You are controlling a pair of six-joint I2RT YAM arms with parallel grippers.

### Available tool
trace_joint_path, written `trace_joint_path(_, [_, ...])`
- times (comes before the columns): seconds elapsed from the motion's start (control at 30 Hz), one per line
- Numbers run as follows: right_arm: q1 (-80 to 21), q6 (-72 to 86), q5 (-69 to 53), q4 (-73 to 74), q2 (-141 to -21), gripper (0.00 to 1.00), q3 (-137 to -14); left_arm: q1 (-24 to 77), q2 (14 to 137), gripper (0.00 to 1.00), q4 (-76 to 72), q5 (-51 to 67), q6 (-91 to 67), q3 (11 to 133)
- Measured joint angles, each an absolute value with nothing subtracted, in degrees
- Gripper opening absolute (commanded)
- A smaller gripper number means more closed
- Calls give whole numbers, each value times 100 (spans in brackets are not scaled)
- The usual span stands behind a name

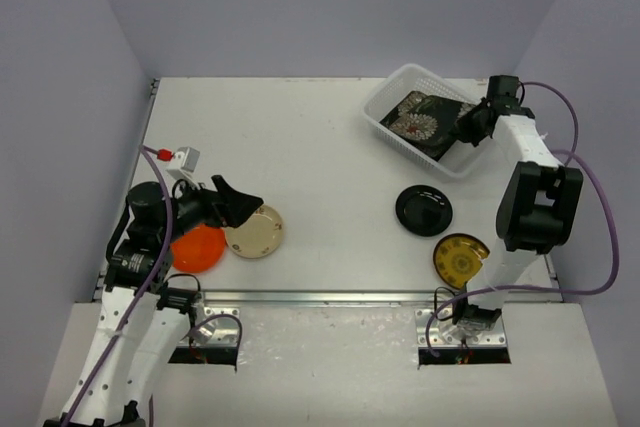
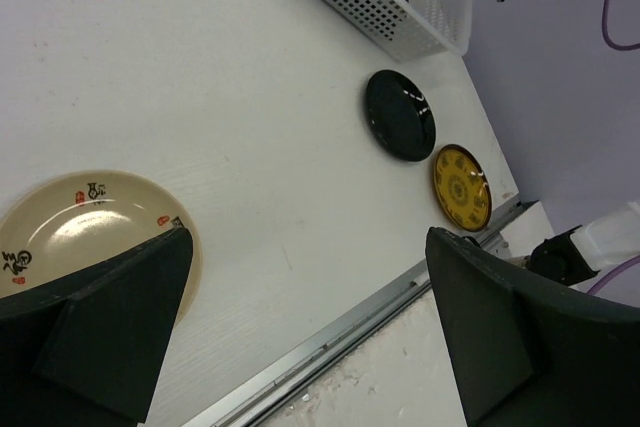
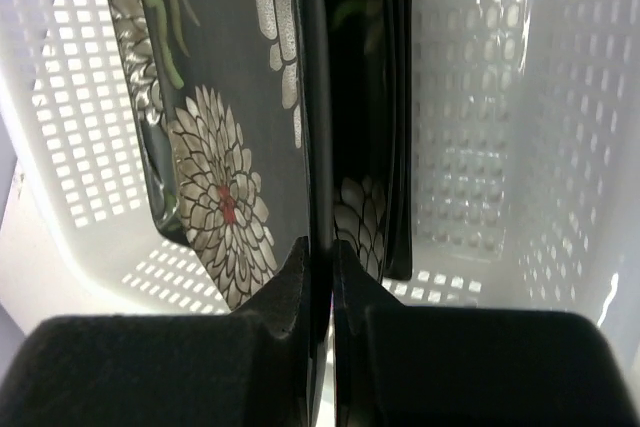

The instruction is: Place the plates into the plastic bin on the countertop

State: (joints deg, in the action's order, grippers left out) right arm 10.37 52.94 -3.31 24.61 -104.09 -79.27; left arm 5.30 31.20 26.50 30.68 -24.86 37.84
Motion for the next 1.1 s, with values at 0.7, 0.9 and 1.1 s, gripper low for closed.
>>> trace_joint_path(0.7, [802, 4783, -437, 3291, -11684, 99, -9815, 530, 3380, 100, 2949, 2981, -2096, 4048])
trace_joint_path(0.9, [709, 4765, -245, 3371, -11233, 99, -9113, 530, 3342, 100, 2953, 2910, -2085, 4044])
trace_joint_path(1.1, [428, 4108, -163, 3598, -10617, 99, -9490, 530, 3519, 100, 2881, 2792, -2239, 4007])
